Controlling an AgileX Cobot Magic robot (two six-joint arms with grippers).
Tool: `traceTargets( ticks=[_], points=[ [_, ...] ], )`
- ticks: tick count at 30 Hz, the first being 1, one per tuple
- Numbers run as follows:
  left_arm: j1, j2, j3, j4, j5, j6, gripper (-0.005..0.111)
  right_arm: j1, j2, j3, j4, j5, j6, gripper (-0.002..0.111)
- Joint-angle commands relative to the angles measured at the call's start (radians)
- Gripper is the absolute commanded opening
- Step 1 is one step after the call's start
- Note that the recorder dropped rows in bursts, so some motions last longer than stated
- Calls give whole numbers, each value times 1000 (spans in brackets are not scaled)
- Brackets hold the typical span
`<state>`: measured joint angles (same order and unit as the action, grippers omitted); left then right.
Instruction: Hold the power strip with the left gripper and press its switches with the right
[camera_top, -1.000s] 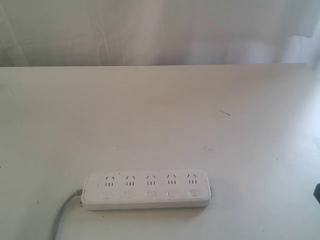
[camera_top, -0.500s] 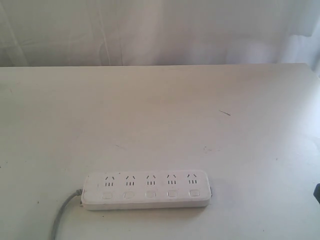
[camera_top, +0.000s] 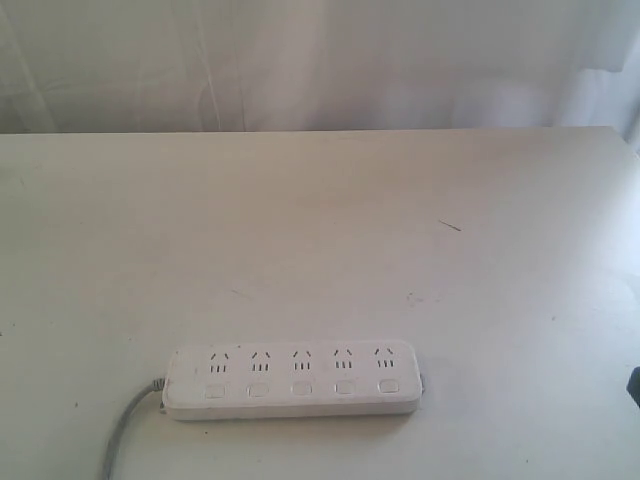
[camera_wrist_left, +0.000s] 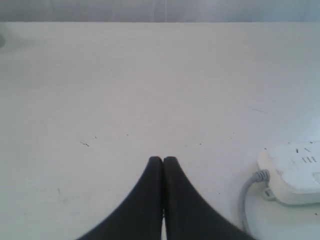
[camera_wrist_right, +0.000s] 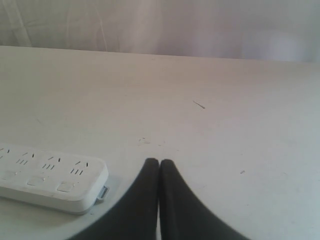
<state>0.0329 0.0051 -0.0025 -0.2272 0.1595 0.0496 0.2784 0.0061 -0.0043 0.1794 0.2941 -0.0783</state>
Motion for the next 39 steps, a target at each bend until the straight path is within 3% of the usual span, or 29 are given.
traceTargets(
  ticks=[1, 15, 26, 39],
  points=[
    [2, -5, 3, -72, 37, -9, 0, -8, -6, 4, -1, -10, 4, 0],
    [2, -5, 3, -70, 89, -184, 0, -8, -6, 4, -1, -10, 4, 0],
    [2, -5, 3, 28, 76, 83, 0, -8, -6, 4, -1, -10, 4, 0],
    [2, -5, 3, 28, 78, 85, 0, -8, -6, 4, -1, -10, 4, 0]
  ],
)
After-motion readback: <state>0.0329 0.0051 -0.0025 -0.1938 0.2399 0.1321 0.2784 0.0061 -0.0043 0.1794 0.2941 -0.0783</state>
